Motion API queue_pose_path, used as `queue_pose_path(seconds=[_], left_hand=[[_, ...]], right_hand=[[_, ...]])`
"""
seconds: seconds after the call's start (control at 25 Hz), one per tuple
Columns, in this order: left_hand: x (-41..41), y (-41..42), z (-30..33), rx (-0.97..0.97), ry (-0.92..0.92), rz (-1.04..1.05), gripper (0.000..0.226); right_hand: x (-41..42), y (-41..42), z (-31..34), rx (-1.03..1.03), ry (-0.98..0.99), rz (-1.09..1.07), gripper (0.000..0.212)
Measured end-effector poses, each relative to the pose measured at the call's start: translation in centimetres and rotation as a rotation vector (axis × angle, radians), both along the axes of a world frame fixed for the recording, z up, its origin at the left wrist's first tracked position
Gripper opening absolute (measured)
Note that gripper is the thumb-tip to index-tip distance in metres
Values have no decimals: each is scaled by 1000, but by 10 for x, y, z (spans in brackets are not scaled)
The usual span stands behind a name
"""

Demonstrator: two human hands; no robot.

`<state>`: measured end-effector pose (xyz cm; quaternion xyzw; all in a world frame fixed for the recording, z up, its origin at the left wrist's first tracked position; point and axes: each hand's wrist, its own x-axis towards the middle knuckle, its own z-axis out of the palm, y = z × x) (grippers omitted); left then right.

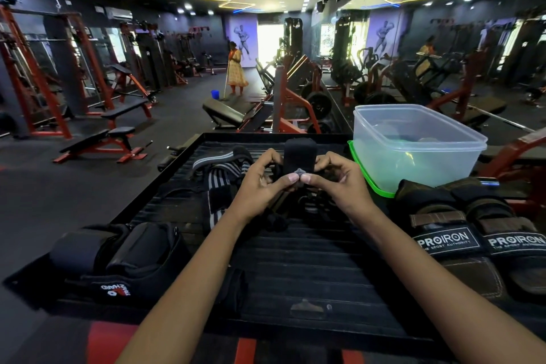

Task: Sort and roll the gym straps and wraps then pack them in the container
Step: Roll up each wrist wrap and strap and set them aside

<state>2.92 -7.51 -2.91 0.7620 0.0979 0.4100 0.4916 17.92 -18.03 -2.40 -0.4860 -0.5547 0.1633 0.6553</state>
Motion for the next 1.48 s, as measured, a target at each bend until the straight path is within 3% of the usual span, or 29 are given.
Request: queue_pose_path(seconds=[0.12, 0.4, 0.52, 0.8, 1.04, 1.2, 1.32, 1.48], left_hand=[[-1, -3, 3, 13, -16, 15, 34], [0, -3, -1, 45, 5, 5, 28], [0, -1, -1, 37, 17, -1, 28], [2, -2, 1, -275, 92, 68, 40], [0, 4, 0, -214, 65, 134, 48], [-1, 0, 2, -77, 38, 111, 25], [-3, -1, 3, -95, 27, 50, 26], [-1, -3, 2, -15, 66, -18, 32]], right_hand=[[-3, 2, -2, 0, 34, -27, 27], [-7, 1, -5, -18, 156, 40, 31], [-5, 3, -7, -12, 98, -56, 23], [-5, 4, -8, 3, -7, -175, 31], [-12, 4, -11, 0, -43, -200, 26], [-8, 4, -13, -11, 138, -115, 28], [-4, 6, -13, -55, 194, -111, 30], [-2, 5, -8, -155, 358, -22, 10]])
